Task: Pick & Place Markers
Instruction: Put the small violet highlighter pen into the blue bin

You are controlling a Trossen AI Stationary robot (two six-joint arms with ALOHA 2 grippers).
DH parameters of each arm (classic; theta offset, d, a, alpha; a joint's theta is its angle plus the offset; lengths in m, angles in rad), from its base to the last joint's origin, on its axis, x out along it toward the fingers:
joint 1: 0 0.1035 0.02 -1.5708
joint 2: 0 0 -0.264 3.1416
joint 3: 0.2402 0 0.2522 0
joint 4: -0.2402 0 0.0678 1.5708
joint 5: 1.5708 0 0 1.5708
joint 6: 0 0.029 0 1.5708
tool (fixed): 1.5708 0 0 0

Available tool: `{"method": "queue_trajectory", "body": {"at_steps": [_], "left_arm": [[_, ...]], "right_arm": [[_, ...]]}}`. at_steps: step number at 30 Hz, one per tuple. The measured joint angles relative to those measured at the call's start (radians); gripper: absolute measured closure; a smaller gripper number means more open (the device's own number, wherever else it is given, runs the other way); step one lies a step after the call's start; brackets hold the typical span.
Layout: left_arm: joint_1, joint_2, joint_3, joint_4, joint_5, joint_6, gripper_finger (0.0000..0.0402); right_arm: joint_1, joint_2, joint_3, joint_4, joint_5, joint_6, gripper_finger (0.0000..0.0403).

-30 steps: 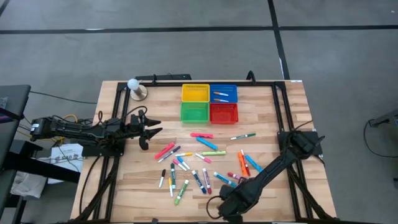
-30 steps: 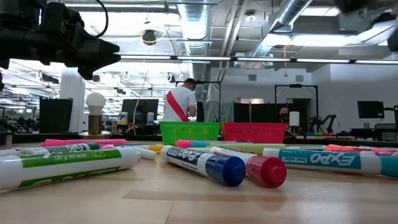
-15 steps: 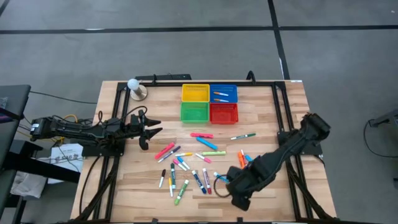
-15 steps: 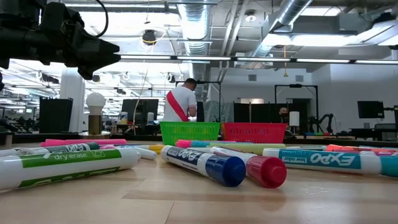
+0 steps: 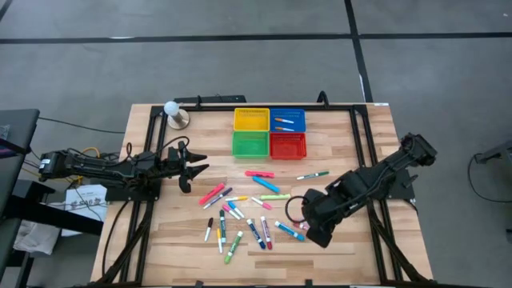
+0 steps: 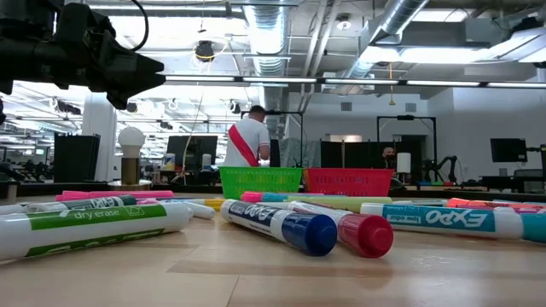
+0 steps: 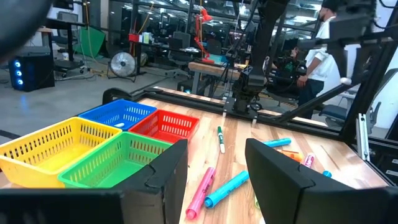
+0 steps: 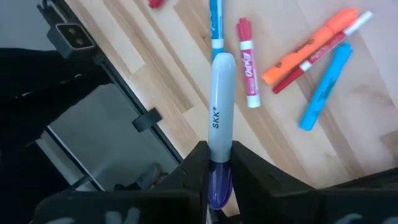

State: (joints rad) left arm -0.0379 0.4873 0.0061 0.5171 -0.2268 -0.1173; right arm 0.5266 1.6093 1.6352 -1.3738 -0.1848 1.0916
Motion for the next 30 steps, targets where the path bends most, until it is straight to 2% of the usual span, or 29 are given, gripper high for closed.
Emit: {"method": "queue_trajectory", "body": {"at_steps": [11,15,20,30], "left_arm": [[0.0,0.0,0.0,0.0,0.0,0.0,0.0241],[0.0,0.0,0.0,0.0,0.0,0.0,0.0241],[0.0,0.0,0.0,0.0,0.0,0.0,0.0241],[0.0,0.0,0.0,0.0,0.0,0.0,0.0241]], "right_arm": [[-0.027,-0.003,0.0,-0.01,0.008,-0.002,0.0357],[-0.058,-0.002,0.0,-0.01,0.056,-0.035,0.0357],[-0.156,-0.002,0.0,-0.01,0.091,-0.111,0.0356],[-0.432,-0.002,0.0,-0.01,0.096,-0.375,0.0356]]}}
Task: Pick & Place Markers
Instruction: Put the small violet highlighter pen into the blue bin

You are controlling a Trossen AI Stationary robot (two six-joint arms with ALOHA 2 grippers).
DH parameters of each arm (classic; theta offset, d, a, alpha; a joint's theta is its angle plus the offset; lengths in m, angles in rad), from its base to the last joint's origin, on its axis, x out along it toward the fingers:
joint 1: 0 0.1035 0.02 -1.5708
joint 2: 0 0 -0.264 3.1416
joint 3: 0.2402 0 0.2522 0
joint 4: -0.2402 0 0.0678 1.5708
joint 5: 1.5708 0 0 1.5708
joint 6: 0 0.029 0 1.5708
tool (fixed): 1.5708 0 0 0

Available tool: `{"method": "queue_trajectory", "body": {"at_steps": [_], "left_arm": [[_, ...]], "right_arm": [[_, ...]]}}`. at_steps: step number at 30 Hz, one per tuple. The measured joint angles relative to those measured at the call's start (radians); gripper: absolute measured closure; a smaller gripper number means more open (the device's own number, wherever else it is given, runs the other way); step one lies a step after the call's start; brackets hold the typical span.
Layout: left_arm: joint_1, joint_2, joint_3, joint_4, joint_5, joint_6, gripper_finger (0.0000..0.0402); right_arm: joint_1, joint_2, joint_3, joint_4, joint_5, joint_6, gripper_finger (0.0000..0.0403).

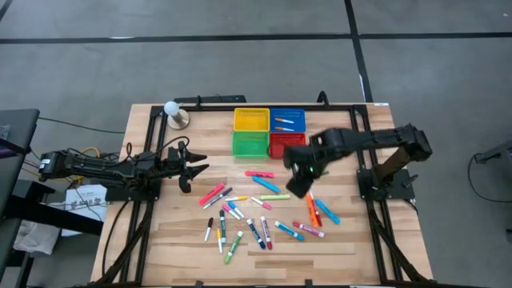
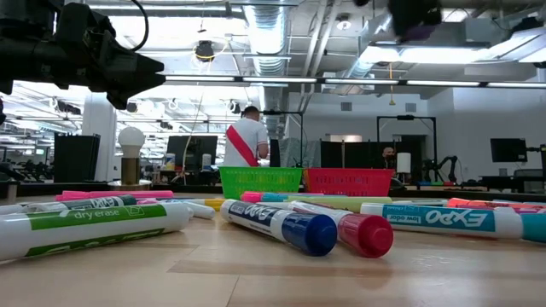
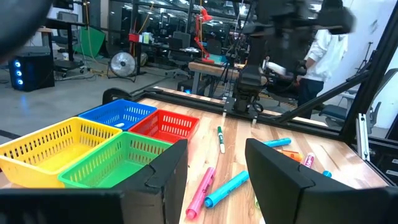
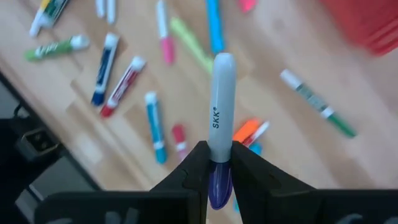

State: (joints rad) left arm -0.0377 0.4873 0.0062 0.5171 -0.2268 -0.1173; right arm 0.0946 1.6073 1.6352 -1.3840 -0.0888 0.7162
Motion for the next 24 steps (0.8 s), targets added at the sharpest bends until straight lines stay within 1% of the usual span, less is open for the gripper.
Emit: {"method": "queue_trajectory", "body": {"at_steps": [5,13,17,24], "left_arm": [[0.0,0.0,0.0,0.0,0.0,0.0,0.0241],[0.0,0.0,0.0,0.0,0.0,0.0,0.0241],[0.0,0.0,0.0,0.0,0.0,0.0,0.0241],[0.0,0.0,0.0,0.0,0.0,0.0,0.0241]], "right_arm": [[-0.158,0.0,0.0,0.0,0.019,-0.128,0.0356],[-0.379,0.0,0.0,0.0,0.02,-0.259,0.0356],[-0.466,0.0,0.0,0.011,0.02,-0.298,0.0356],[-0.58,0.0,0.0,0.05,0.02,-0.329,0.0356]]}}
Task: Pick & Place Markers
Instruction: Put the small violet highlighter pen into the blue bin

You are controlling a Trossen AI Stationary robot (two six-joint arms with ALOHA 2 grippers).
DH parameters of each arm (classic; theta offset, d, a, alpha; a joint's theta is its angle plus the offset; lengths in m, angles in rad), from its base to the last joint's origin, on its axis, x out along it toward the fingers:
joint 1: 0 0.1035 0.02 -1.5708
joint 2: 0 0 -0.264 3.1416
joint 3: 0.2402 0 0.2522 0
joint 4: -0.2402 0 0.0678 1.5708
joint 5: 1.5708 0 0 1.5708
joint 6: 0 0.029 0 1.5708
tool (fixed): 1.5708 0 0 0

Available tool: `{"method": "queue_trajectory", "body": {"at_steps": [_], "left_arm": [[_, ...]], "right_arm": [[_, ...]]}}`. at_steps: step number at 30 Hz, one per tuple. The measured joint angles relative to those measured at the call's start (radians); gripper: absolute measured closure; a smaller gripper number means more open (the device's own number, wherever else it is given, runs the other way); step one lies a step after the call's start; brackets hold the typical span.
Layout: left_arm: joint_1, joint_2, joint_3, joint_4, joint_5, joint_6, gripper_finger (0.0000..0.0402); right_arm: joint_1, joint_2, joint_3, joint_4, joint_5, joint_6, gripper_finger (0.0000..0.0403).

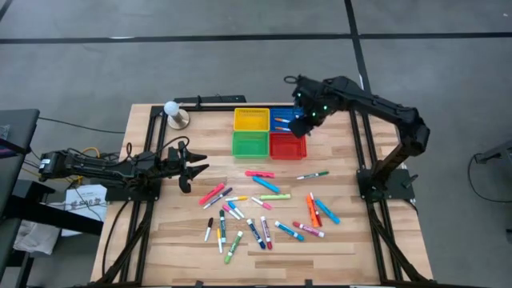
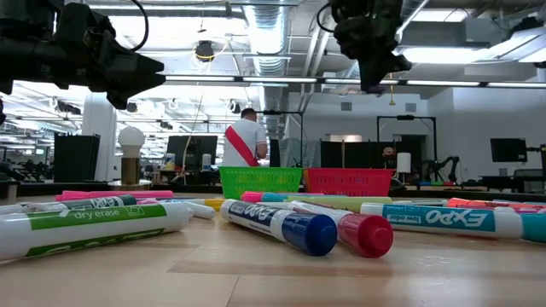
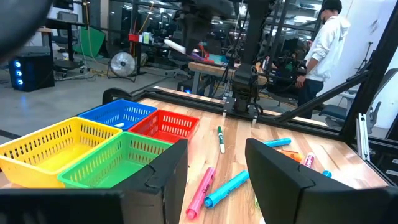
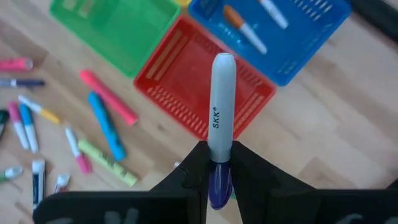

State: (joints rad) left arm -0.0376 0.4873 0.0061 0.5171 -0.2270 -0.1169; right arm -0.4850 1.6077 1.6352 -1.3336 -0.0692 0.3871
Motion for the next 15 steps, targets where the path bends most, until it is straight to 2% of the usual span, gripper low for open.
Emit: {"method": "queue_trajectory", "body": {"at_steps": [8,15], "left_arm": [[0.0,0.0,0.0,0.0,0.0,0.0,0.0241],[0.0,0.0,0.0,0.0,0.0,0.0,0.0241]], "right_arm": [[-0.085,0.0,0.0,0.068,-0.001,-0.006,0.0356],[-0.113,0.0,0.0,0.087,-0.001,-0.006,0.0356]]}}
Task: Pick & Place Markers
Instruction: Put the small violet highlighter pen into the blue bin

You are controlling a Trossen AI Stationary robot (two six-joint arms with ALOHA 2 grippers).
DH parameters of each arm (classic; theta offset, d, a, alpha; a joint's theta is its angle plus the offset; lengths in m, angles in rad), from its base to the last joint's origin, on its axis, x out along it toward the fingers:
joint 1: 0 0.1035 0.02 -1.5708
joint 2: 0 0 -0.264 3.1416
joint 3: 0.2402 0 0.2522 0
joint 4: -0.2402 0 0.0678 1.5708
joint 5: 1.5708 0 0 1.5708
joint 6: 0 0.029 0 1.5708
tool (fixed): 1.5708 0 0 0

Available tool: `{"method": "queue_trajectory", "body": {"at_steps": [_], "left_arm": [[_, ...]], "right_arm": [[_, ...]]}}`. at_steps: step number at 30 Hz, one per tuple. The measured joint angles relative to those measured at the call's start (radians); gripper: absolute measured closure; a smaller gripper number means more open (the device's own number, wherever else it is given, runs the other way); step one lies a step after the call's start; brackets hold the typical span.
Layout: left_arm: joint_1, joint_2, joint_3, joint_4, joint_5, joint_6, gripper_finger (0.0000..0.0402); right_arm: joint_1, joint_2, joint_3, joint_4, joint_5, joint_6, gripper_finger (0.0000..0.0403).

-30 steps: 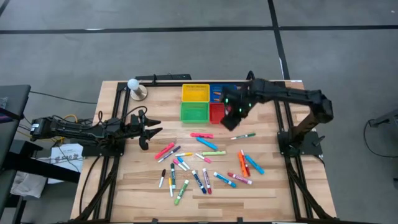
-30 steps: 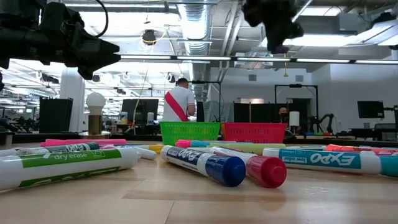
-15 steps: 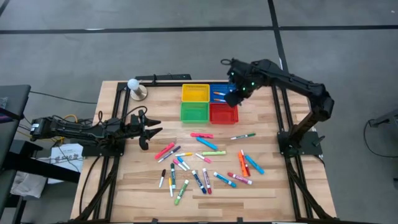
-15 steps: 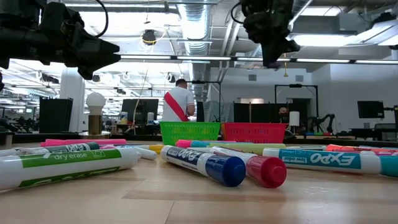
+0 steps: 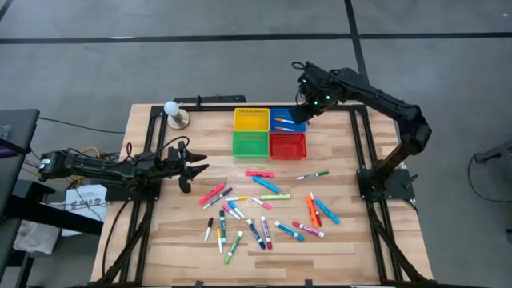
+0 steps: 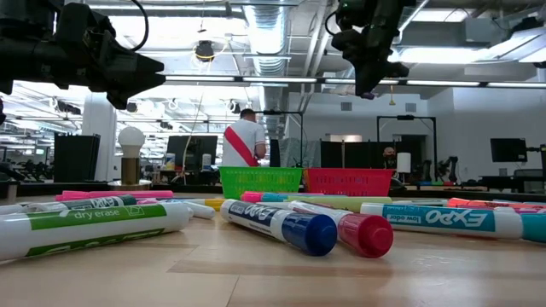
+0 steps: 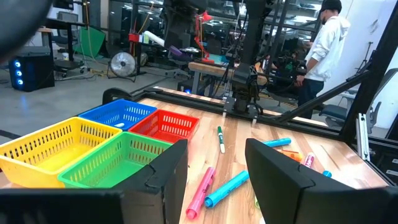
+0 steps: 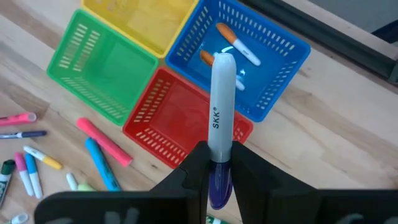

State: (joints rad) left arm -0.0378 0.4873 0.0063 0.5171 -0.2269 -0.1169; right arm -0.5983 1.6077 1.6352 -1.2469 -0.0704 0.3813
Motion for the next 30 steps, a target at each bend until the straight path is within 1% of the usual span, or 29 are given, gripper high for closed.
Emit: {"method": "queue_trajectory", "body": {"at_steps": [8,15,22,30], "left_arm": [[0.0,0.0,0.0,0.0,0.0,0.0,0.0241],[0.0,0.0,0.0,0.0,0.0,0.0,0.0241],[0.001,0.006,0.0,0.0,0.0,0.0,0.0241],[0.001,0.029,0.0,-0.001,0.0,0.0,0.0241]], "right_arm": [[0.0,0.0,0.0,0.01,0.0,0.0,0.0356],[0.01,0.023,-0.001,0.096,-0.004,0.002,0.0356],[0.014,0.135,0.0,0.136,-0.019,-0.02,0.0356],[0.004,0.284,0.0,0.168,-0.007,-0.054,0.0356]]}}
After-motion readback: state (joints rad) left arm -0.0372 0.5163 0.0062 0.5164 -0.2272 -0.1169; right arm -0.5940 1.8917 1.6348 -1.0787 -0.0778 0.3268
